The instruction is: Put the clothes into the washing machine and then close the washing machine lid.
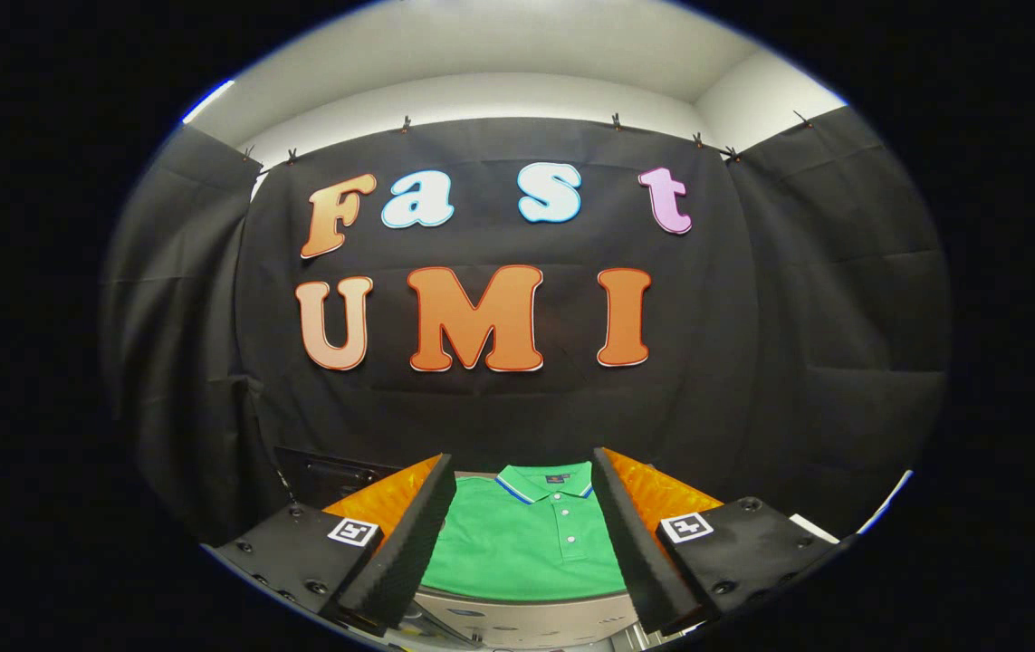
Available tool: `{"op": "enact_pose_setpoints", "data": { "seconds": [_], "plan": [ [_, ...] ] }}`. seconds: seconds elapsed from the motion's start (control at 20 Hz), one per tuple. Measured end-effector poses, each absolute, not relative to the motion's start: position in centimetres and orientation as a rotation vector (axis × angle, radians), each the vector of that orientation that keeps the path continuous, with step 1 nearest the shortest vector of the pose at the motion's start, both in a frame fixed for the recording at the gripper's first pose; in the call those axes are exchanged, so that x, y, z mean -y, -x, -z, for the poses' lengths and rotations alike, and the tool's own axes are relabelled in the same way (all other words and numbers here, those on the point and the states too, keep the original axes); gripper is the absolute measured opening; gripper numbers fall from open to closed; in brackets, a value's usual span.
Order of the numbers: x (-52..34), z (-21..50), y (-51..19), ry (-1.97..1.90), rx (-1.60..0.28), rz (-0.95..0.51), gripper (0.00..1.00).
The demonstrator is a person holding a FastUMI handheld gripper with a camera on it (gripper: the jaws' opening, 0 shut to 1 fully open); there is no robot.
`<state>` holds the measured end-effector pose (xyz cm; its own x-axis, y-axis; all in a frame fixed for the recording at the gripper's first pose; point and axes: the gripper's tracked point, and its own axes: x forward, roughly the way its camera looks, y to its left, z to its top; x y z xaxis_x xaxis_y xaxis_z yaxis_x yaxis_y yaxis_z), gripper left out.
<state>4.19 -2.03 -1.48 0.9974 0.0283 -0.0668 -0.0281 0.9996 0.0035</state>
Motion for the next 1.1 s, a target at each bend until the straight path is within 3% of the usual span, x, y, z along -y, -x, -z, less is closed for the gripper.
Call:
{"op": "enact_pose_setpoints", "data": {
  "seconds": [0.45, 1.1],
  "plan": [
    [4.4, 6.7, -12.7, -0.026, -0.207, -0.027, 0.98],
    [6.6, 19.1, -21.8, -0.034, -0.641, -0.003, 0.98]
  ]
}}
